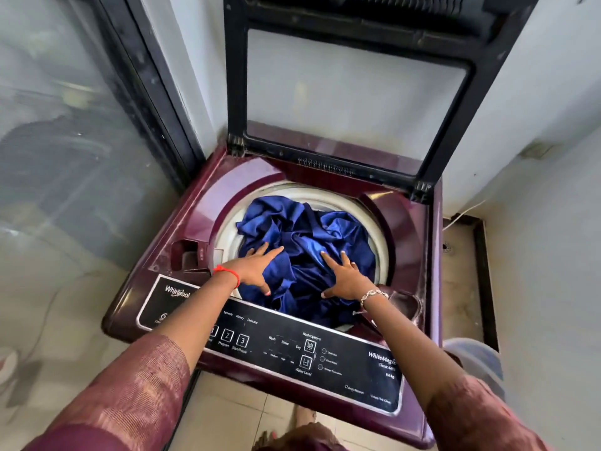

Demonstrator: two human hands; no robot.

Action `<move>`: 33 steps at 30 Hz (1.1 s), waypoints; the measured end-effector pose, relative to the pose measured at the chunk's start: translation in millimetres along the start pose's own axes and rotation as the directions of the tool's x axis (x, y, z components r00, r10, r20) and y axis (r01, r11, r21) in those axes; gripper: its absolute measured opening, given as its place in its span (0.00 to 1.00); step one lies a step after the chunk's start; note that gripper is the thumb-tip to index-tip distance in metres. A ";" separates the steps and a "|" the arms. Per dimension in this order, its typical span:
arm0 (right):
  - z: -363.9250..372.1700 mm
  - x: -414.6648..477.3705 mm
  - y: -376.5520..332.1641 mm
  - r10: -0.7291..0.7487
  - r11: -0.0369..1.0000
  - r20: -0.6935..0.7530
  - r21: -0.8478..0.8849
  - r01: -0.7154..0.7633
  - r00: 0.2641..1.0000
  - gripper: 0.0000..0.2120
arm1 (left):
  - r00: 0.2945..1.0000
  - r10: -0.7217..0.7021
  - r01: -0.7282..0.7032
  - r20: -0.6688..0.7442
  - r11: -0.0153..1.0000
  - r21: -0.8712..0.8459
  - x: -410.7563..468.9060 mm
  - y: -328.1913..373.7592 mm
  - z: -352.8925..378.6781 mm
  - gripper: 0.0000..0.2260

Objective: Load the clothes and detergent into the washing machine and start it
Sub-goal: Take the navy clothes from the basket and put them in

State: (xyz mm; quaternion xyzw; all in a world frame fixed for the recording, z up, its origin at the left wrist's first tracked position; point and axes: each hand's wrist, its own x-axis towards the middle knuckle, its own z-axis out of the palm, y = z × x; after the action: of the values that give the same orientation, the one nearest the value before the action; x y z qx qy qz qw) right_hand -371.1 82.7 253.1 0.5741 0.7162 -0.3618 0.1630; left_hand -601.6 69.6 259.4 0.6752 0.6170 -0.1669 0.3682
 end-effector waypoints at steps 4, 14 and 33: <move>7.5 -6.7 -0.8 0.036 0.996 0.011 -0.078 -0.035 0.999 0.46 | 0.999 0.004 -0.004 0.033 1.000 0.014 2.9 10.2 4.1 0.49; -8.2 -79.9 4.4 0.056 0.954 -0.485 0.284 0.096 0.873 0.22 | 0.886 0.356 -0.380 -0.298 0.925 -0.025 -33.9 103.3 -16.5 0.35; 81.1 -291.4 171.1 0.599 0.777 -0.685 0.622 -0.096 0.415 0.10 | 0.589 0.806 -0.771 -0.057 0.582 0.259 -114.2 348.4 86.6 0.24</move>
State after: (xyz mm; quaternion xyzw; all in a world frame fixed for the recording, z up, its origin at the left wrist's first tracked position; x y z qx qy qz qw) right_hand -141.1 -166.2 330.0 0.8361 0.4390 -0.1524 -0.2914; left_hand -269.6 -61.0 380.2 0.9247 0.2596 0.0092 0.2783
